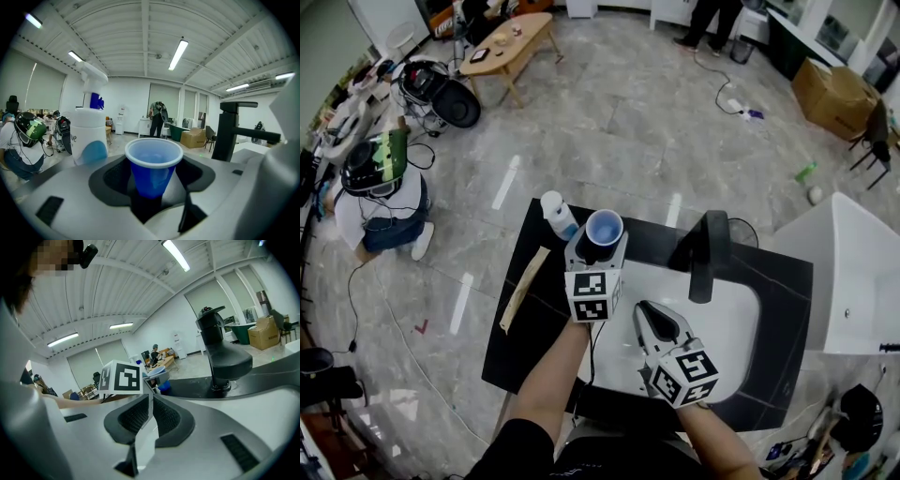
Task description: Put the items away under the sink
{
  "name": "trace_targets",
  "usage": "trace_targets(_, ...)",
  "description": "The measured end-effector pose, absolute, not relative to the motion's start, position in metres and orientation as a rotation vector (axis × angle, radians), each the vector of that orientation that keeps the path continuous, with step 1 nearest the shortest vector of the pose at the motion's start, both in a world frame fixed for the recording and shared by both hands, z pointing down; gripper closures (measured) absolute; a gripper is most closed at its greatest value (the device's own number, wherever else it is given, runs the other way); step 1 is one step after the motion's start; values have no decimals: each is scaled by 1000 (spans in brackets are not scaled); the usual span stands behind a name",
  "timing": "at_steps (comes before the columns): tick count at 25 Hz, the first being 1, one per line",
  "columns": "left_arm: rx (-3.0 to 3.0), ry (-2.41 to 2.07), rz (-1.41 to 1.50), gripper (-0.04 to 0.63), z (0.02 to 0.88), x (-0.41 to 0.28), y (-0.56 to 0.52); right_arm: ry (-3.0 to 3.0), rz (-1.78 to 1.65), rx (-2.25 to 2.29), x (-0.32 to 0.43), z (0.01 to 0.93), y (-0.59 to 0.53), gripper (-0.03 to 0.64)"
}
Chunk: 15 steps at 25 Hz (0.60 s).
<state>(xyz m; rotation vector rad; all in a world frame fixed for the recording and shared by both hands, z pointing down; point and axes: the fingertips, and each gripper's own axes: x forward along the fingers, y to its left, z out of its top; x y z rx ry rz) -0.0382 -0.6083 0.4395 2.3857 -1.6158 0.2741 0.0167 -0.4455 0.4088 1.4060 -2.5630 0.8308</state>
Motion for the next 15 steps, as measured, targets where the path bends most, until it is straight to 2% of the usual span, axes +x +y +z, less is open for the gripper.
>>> trace_targets(15, 2550, -1460, 258, 301, 396, -24, -549, -2556, 777, 1423, 19, 400, -438, 577)
